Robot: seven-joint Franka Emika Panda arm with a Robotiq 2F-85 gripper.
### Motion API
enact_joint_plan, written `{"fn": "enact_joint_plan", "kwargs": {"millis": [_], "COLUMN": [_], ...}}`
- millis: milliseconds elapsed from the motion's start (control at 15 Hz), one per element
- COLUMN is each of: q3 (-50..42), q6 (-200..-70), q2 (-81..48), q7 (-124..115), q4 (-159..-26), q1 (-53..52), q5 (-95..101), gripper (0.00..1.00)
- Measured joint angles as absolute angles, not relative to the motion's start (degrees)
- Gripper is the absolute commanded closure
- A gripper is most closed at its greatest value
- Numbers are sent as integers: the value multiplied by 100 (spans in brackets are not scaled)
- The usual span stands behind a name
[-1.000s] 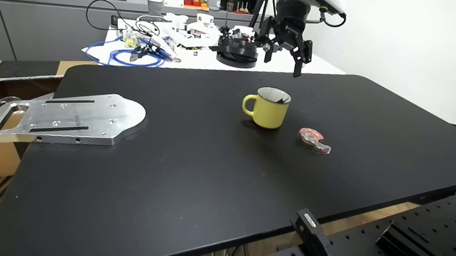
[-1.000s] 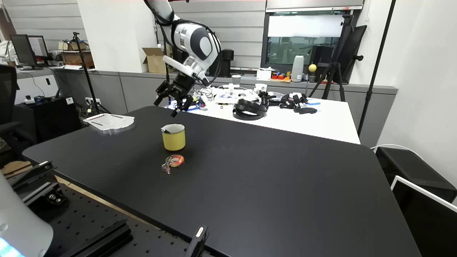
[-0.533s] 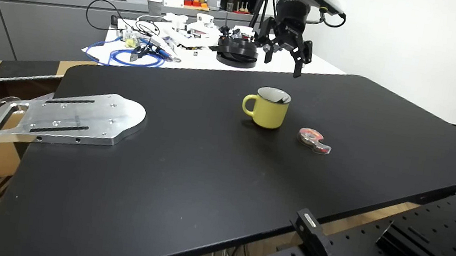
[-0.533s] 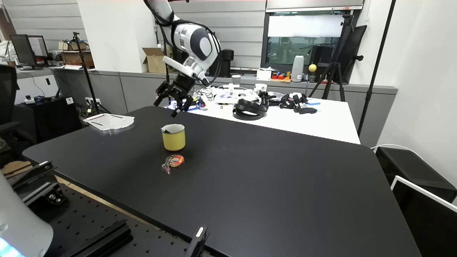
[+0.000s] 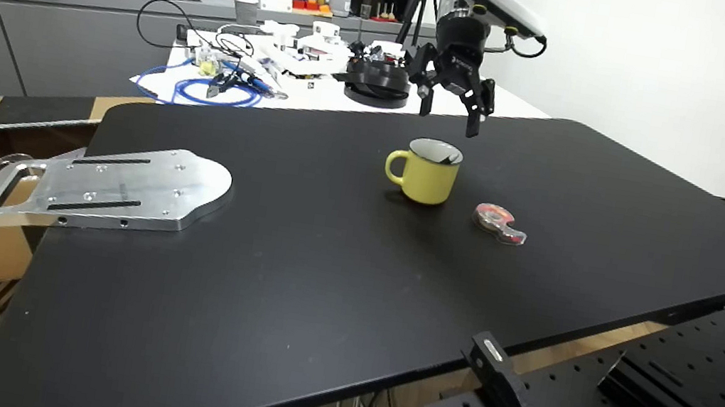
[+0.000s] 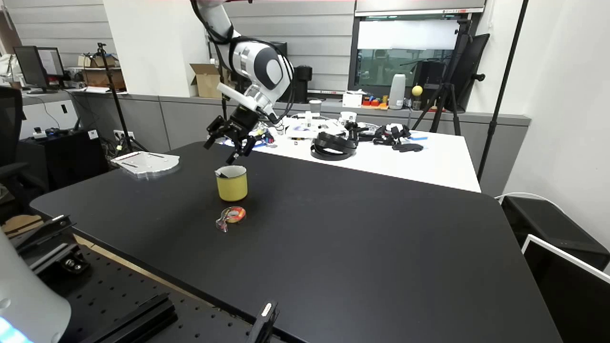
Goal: Take the pen from the cup and put it on the table
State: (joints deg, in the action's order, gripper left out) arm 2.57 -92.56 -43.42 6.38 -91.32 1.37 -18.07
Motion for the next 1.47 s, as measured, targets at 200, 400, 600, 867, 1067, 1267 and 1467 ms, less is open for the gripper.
{"fn": "enact_joint_plan", "kwargs": {"millis": [200,400,600,867,1067,1267,1467], "q3": [254,252,252,252,252,252,252], "q6": [-9255,-9254,-9254,-9253,-9253,-9253,-9253], "q2": [-4433,-4509,-4550,-4591,-4628,-4646,-4652], "q7": [638,637,637,637,637,637,638], "q4": [-9131,-9129,-9129,-9127,-9125,-9125,-9125], "q1": [139,141,141,141,141,141,141], "q5": [-1807,-1807,-1807,-1807,-1807,-1802,-1799], "gripper": [0,0,0,0,0,28,49]}}
